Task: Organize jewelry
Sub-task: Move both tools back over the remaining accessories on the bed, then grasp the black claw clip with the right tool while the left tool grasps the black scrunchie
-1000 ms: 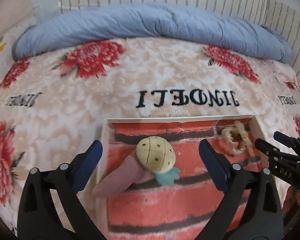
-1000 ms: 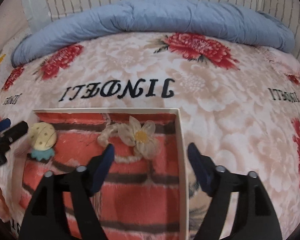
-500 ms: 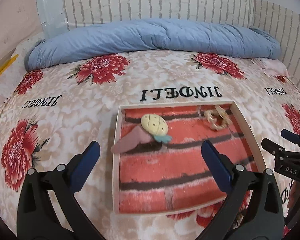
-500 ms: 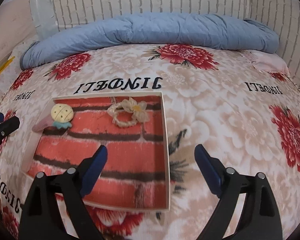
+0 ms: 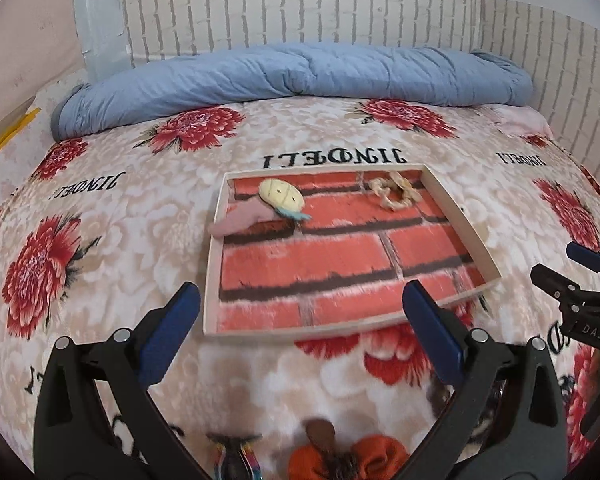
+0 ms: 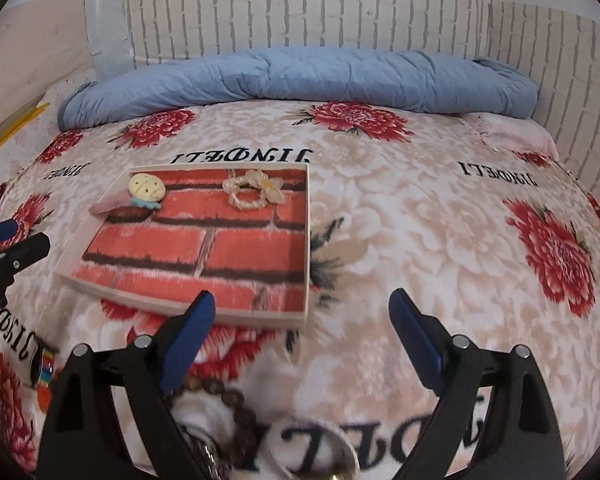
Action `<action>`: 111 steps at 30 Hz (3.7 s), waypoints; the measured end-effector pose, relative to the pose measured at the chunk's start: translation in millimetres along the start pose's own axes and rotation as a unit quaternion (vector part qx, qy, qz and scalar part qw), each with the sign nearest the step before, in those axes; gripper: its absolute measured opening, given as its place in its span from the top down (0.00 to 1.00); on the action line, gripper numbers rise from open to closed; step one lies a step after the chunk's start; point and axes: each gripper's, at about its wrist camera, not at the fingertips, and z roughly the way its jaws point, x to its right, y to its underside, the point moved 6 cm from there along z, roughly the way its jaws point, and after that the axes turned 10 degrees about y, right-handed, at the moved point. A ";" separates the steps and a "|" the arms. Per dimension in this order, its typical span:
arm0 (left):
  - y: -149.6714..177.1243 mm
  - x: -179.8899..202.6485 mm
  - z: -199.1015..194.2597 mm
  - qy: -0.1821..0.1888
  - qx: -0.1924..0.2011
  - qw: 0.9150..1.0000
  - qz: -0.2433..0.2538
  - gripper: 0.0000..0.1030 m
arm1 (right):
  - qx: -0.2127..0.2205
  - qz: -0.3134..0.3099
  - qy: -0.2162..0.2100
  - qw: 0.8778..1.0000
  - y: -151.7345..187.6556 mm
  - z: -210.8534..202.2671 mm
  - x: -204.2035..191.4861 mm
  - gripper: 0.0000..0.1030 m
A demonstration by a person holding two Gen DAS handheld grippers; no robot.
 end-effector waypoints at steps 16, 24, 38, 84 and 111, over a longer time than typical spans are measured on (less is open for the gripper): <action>107.8 16.3 -41.8 0.009 0.016 1.000 -0.020 0.05 | 0.035 -0.011 0.030 0.999 96.3 -48.2 34.0 0.16; 155.3 16.7 -67.4 0.002 0.020 0.999 -0.028 0.05 | 0.029 0.001 0.025 0.999 139.7 -57.9 41.2 0.16; 205.7 26.3 -74.4 0.013 -0.012 0.999 -0.035 0.05 | 0.027 -0.001 0.036 0.999 163.3 -58.2 39.1 0.16; 222.9 26.3 -55.6 0.044 -0.065 0.997 -0.015 0.60 | -0.036 0.012 0.018 0.999 167.7 -24.1 39.0 0.47; 220.3 29.5 -62.2 0.069 -0.058 0.996 -0.019 0.89 | -0.024 0.006 0.017 1.000 163.5 -32.5 37.3 0.55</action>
